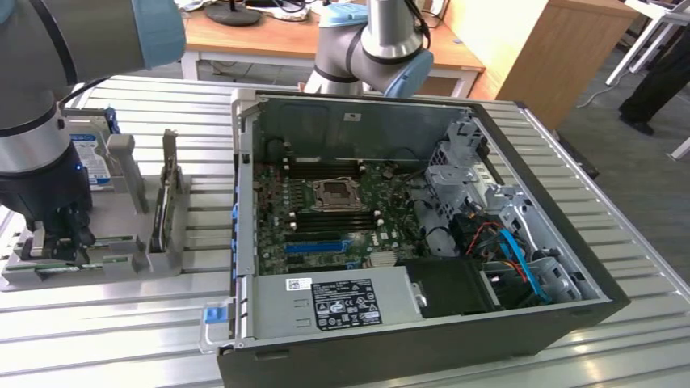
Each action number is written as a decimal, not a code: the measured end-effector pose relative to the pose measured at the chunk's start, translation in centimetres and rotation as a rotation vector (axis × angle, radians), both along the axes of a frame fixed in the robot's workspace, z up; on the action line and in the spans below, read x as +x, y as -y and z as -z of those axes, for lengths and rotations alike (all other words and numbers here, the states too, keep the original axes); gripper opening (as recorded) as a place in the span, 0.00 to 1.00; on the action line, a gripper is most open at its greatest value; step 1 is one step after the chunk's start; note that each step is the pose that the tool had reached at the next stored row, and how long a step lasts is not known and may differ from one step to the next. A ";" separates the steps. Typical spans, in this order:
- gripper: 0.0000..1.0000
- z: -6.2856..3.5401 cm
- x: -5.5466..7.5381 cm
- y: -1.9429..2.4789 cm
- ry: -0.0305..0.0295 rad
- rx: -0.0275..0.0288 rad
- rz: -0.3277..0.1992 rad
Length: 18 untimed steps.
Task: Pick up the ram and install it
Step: 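Pick up the ram and move it above insertion slot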
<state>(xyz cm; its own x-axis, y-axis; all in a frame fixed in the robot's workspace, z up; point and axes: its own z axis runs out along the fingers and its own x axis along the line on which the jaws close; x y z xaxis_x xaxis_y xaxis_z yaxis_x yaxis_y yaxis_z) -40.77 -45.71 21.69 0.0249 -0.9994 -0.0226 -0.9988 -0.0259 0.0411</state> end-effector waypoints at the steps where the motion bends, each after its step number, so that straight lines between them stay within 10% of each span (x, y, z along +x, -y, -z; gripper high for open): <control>1: 0.36 0.06 0.0 0.00 -0.0002 -0.0001 0.000; 18: 0.36 1.22 0.0 0.01 -0.0003 -0.0002 0.000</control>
<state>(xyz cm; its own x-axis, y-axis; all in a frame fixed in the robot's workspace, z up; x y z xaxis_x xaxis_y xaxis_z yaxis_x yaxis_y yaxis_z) -40.78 -45.71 20.47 0.0249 -0.9994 -0.0225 -0.9988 -0.0258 0.0413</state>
